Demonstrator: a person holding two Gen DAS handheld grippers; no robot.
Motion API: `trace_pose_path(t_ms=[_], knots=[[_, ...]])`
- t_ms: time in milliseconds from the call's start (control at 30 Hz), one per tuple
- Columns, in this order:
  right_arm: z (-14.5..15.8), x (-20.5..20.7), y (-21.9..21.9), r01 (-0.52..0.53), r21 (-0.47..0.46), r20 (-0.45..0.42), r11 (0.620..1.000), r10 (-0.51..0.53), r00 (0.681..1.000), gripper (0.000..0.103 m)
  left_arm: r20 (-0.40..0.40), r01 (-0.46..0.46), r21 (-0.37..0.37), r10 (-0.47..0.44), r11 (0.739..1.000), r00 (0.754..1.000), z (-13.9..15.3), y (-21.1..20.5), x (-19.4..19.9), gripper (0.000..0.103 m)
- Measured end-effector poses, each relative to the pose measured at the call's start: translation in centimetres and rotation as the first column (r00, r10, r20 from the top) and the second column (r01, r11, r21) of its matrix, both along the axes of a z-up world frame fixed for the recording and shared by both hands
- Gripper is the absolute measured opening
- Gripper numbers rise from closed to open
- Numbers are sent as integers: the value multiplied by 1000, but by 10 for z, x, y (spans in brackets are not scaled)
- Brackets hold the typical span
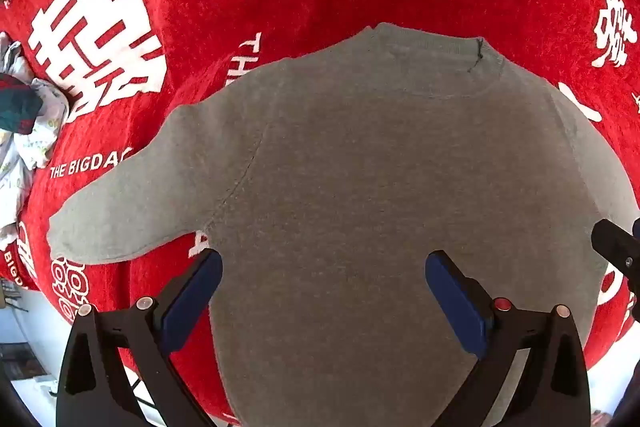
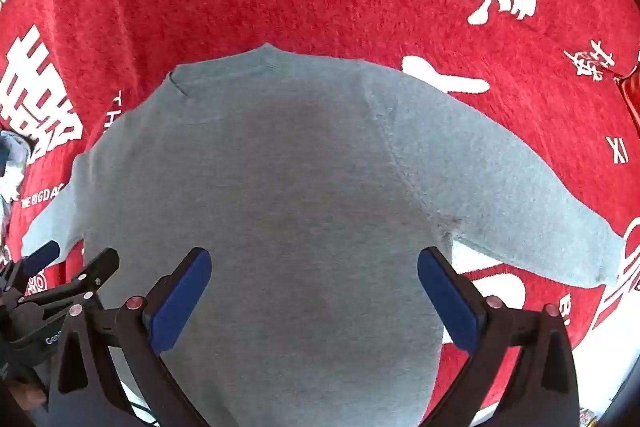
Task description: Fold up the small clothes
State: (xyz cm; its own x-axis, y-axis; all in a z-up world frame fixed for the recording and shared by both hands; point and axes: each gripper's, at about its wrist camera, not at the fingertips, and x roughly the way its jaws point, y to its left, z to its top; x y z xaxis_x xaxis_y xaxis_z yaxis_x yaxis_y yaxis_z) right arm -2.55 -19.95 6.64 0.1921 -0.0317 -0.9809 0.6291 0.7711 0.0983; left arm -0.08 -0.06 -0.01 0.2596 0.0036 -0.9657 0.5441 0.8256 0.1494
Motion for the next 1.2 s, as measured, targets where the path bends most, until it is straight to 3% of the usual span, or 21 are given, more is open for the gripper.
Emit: trace_pose_path(t_ms=[67, 100, 733, 1200], knots=[[-1, -1, -1, 0, 2, -7, 1000, 0, 1000, 103, 6, 1, 1, -1, 1000, 1000, 1, -1, -3, 103], [3, 5, 6, -4, -10, -31, 1000, 4, 1000, 103, -14, -16, -33, 16, 999, 1000, 0, 6, 1, 103], [6, 7, 11, -62, -19, -52, 998, 61, 997, 103, -51, -67, 12, 67, 998, 996, -2, 17, -1, 103], [3, 6, 15, -61, -5, -73, 998, 60, 996, 103, -71, -70, -14, 69, 997, 995, -2, 25, -5, 103]])
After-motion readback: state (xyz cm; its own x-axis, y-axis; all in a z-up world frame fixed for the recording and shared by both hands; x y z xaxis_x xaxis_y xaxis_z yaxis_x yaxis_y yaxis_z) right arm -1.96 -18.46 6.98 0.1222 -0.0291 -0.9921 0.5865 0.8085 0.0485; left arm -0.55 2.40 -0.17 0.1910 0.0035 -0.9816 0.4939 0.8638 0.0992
